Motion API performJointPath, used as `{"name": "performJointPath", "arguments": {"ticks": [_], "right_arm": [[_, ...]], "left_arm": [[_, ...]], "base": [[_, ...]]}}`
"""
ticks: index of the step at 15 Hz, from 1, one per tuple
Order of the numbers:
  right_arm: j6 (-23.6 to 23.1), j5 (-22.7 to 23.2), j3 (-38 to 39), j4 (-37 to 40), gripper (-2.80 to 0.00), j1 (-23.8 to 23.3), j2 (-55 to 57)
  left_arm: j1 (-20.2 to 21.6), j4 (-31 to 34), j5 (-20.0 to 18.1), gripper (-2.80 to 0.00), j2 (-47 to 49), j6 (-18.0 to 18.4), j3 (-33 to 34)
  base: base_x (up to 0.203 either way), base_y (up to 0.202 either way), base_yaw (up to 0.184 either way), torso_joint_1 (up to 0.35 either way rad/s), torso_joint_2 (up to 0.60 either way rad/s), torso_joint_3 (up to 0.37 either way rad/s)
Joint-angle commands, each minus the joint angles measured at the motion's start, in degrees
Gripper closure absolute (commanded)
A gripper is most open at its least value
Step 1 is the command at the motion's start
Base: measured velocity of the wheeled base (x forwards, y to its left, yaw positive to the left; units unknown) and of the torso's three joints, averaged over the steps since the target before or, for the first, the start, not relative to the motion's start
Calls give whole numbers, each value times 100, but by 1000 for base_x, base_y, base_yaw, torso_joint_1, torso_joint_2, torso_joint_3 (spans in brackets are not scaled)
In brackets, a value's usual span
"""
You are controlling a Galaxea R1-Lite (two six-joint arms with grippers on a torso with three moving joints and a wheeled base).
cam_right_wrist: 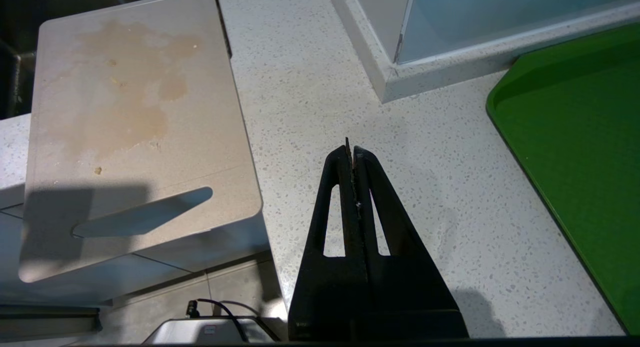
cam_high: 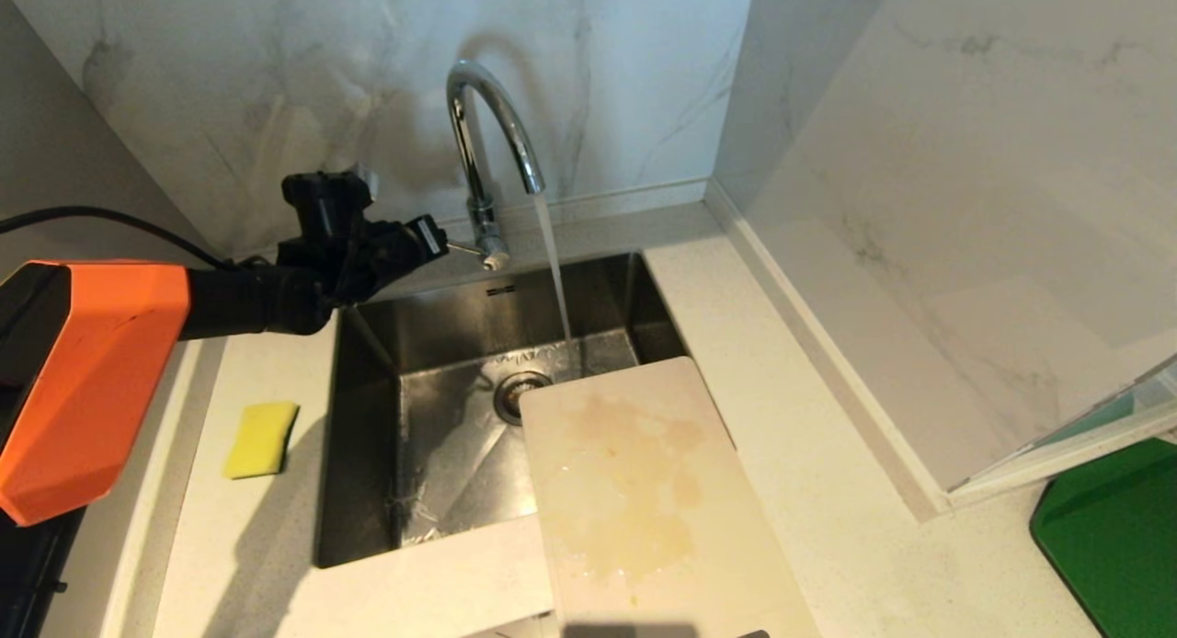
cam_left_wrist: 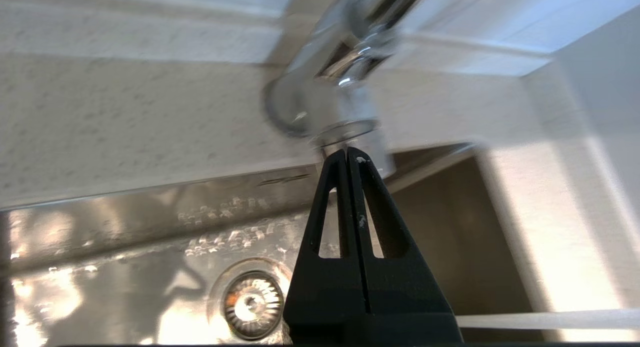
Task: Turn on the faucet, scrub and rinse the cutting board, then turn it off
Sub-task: Turn on the tap
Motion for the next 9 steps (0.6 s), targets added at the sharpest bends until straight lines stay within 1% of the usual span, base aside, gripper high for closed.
{"name": "performJointPath", "arguments": {"ticks": [1, 3, 5, 6, 7, 8, 9], "right_arm": [[2, -2, 0, -1, 0, 7, 0], [2, -2, 0, -1, 0, 0, 0], [2, -2, 0, -1, 0, 0, 0], [2, -2, 0, -1, 0, 0, 0], [2, -2, 0, -1, 0, 0, 0], [2, -2, 0, -1, 0, 0, 0], [2, -2, 0, -1, 0, 0, 0]], "left_arm": [[-17, -12, 5, 0, -195, -54, 6], [-48, 163, 29, 0, -237, -201, 15], [-39, 216, 66, 0, -315, -132, 11], [-8, 345, 65, 0, -448, 132, 14], [82, 654, 48, 0, -640, 542, 14], [189, 1053, 26, 0, -842, 960, 15], [266, 1487, 10, 0, -1077, 1220, 15]], "base": [[0, 0, 0, 0, 0, 0], [0, 0, 0, 0, 0, 0], [0, 0, 0, 0, 0, 0], [0, 0, 0, 0, 0, 0], [0, 0, 0, 0, 0, 0], [0, 0, 0, 0, 0, 0], [0, 0, 0, 0, 0, 0]]}}
